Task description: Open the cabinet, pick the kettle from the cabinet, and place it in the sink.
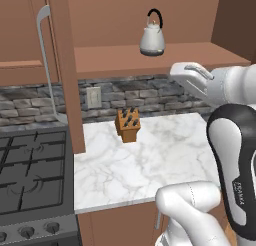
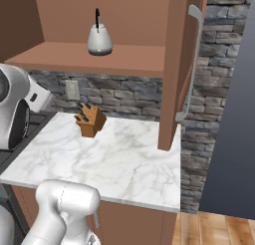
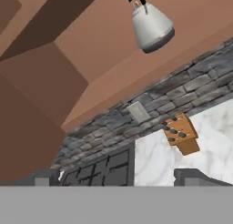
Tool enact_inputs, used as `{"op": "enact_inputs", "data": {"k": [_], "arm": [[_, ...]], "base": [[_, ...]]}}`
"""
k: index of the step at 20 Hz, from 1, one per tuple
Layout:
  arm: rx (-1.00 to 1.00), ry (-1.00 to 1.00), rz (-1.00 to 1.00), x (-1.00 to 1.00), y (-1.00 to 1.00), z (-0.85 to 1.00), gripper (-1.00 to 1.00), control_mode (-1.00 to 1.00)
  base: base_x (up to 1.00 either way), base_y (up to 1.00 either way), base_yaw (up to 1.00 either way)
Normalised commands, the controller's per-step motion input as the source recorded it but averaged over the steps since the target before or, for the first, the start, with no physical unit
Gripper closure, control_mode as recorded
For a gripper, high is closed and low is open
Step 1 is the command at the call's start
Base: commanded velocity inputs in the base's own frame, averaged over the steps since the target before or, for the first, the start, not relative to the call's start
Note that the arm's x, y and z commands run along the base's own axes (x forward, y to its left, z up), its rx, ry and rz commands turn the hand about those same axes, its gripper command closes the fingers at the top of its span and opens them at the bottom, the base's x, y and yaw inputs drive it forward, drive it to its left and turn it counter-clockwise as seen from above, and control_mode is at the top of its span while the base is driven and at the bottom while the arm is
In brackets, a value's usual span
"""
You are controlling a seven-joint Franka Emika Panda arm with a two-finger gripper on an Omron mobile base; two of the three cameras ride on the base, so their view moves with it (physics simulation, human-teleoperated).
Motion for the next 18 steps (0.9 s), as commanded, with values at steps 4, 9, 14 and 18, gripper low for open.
{"op": "enact_inputs", "data": {"k": [4,9,14,18], "arm": [[-0.17,0.00,-0.10,0.01,-0.24,0.02,-1.00,-1.00],[-0.23,0.00,-0.06,0.02,-0.18,0.01,-1.00,-1.00],[-0.22,0.00,-0.01,0.08,-0.13,0.04,-1.00,-1.00],[-0.15,-0.02,0.00,0.09,-0.09,0.09,-1.00,-1.00]], "base": [[0.00,0.00,0.00],[0.00,0.00,0.00],[0.00,0.00,0.00],[0.00,0.00,0.00]]}}
